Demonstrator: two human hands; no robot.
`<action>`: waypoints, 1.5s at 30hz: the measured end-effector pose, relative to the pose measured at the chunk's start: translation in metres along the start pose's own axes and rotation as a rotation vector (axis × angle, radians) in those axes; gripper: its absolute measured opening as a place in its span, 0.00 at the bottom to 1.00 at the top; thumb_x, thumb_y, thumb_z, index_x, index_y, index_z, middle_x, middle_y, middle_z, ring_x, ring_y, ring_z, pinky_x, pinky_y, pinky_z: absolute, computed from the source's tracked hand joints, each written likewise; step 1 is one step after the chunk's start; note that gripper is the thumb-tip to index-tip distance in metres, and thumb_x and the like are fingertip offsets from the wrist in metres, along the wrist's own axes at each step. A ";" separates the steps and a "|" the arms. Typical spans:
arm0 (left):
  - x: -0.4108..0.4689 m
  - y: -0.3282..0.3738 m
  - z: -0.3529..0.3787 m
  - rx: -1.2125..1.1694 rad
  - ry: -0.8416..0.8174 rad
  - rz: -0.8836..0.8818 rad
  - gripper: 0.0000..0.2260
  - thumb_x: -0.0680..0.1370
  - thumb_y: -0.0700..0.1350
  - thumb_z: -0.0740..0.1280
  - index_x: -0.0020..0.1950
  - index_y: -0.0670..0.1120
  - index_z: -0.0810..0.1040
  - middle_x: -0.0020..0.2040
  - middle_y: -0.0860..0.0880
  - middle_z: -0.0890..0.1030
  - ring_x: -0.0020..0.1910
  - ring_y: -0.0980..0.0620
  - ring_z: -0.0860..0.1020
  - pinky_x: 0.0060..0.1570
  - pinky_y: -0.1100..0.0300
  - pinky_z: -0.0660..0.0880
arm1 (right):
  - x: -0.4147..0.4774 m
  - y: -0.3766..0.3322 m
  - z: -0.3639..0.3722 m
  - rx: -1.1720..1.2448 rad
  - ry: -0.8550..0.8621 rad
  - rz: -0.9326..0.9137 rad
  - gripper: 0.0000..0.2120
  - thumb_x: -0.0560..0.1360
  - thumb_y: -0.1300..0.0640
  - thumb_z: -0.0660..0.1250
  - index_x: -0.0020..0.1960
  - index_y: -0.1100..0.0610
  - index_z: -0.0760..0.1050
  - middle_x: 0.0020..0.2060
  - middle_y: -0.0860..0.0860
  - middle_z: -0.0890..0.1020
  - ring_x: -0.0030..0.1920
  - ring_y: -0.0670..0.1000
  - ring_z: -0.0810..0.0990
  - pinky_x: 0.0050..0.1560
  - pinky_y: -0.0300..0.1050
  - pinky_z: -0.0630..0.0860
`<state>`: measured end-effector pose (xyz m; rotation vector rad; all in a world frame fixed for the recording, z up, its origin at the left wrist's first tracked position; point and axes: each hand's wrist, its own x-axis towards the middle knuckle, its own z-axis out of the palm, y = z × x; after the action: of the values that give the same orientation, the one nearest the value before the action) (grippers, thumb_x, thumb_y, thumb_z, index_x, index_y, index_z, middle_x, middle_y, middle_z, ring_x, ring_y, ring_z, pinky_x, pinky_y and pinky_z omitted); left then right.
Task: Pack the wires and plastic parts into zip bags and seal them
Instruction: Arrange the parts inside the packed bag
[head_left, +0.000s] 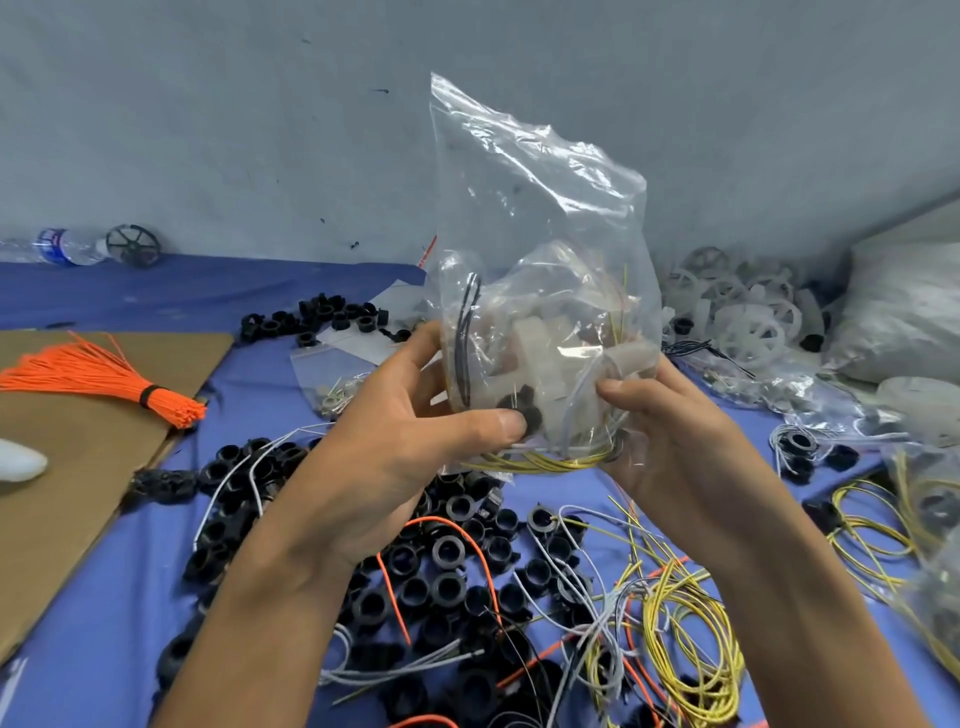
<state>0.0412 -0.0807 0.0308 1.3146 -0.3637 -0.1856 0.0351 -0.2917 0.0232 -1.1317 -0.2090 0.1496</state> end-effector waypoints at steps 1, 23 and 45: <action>0.000 0.000 0.000 0.011 0.011 0.006 0.27 0.67 0.35 0.74 0.63 0.52 0.77 0.57 0.46 0.85 0.52 0.46 0.85 0.46 0.62 0.80 | 0.000 0.000 0.000 0.000 -0.004 -0.003 0.16 0.72 0.61 0.66 0.59 0.63 0.74 0.56 0.56 0.83 0.52 0.53 0.81 0.49 0.46 0.81; 0.003 -0.008 -0.007 0.369 -0.045 0.091 0.30 0.70 0.33 0.74 0.66 0.57 0.75 0.56 0.47 0.83 0.55 0.47 0.83 0.55 0.54 0.81 | 0.001 0.005 -0.001 -0.146 -0.044 -0.153 0.21 0.75 0.60 0.65 0.68 0.57 0.74 0.63 0.60 0.79 0.66 0.65 0.75 0.67 0.64 0.69; -0.009 -0.004 0.039 0.657 0.151 0.337 0.11 0.74 0.52 0.73 0.55 0.62 0.81 0.54 0.65 0.80 0.56 0.66 0.77 0.52 0.75 0.69 | 0.001 0.009 0.002 0.246 -0.028 -0.076 0.20 0.77 0.48 0.65 0.61 0.61 0.79 0.57 0.60 0.82 0.56 0.58 0.81 0.55 0.52 0.78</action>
<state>0.0188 -0.1137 0.0332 1.8716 -0.5358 0.3456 0.0353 -0.2857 0.0161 -0.8765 -0.2515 0.1200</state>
